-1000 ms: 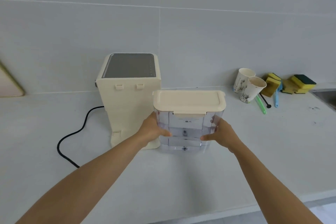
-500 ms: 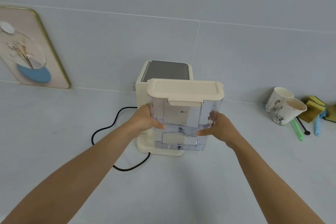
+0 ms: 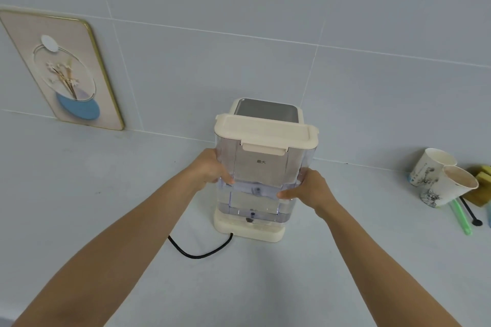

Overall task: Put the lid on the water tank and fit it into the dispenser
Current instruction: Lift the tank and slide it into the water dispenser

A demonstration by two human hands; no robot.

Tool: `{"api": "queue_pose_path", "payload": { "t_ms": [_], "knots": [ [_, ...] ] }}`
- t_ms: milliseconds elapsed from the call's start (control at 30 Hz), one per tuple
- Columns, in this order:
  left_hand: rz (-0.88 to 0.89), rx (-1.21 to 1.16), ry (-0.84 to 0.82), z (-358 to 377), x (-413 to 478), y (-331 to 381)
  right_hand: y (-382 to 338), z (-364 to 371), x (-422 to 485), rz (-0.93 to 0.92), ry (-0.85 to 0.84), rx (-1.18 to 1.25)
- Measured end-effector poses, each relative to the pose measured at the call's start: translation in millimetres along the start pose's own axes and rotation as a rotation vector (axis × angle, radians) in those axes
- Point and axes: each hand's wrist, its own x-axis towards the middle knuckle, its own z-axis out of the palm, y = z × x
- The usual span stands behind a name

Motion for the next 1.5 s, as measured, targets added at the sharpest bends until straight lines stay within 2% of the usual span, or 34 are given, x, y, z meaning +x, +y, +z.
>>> {"api": "queue_pose_path", "payload": {
  "t_ms": [1000,1500],
  "knots": [
    [0.016,0.006,-0.022,7,27,-29,30,27,21,0.066,0.078,-0.074],
    [0.062,0.135,-0.088,1,33,-39,31,28,17,0.088,0.060,-0.073]
  ]
}}
